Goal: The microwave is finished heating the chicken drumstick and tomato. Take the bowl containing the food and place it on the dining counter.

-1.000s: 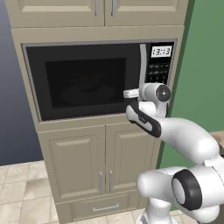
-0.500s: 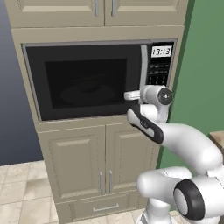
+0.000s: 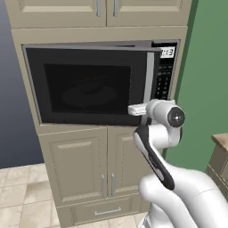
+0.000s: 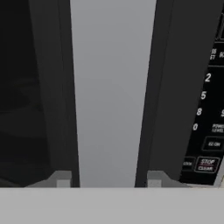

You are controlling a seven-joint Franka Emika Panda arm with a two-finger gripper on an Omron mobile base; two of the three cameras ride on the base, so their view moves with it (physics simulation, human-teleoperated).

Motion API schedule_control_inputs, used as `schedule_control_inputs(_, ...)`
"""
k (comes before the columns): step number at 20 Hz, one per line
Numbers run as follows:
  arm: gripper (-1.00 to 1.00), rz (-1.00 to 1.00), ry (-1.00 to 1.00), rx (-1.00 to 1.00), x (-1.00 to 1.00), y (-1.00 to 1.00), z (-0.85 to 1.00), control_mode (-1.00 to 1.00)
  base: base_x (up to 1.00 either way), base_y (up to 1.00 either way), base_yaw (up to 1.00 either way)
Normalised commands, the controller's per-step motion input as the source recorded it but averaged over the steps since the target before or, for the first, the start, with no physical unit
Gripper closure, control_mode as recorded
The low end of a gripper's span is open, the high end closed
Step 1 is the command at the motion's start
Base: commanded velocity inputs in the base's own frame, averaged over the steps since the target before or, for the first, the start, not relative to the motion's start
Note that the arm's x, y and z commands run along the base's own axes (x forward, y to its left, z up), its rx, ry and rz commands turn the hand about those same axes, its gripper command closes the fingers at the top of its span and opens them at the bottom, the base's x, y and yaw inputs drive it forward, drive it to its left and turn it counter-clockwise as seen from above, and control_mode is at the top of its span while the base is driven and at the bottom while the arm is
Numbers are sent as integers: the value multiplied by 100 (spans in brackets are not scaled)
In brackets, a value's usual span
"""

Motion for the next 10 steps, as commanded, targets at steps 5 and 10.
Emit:
schedule_control_inputs(5,100,0,2,0,-100,13,18,-100,0,0,0)
schedule_control_inputs(10,100,0,3,0,-100,19,16,-100,0,0,0)
